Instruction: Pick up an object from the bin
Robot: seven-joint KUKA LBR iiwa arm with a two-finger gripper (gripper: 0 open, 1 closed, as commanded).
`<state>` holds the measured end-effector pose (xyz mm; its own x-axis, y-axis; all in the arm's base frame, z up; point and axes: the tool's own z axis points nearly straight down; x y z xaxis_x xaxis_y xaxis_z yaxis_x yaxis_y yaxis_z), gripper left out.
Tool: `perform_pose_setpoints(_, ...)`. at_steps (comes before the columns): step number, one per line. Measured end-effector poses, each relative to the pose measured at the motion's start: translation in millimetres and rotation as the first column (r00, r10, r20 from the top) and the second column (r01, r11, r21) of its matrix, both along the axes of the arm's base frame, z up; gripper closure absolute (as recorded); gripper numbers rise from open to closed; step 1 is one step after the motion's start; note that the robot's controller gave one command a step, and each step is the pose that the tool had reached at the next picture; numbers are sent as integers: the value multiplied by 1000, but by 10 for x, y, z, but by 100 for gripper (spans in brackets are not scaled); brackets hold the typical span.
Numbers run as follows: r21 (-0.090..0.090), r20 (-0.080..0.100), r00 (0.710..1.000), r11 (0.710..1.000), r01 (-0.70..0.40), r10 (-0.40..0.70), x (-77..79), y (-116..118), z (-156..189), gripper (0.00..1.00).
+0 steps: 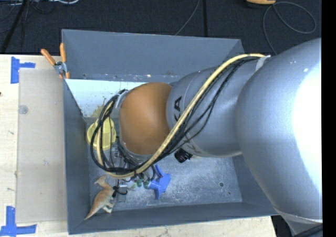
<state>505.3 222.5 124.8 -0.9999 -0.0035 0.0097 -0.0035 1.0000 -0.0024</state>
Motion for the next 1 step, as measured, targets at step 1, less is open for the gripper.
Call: perform_pose_setpoints(1, 2, 7, 1000, 1000, 4, -4, 18, -9, 44, 0)
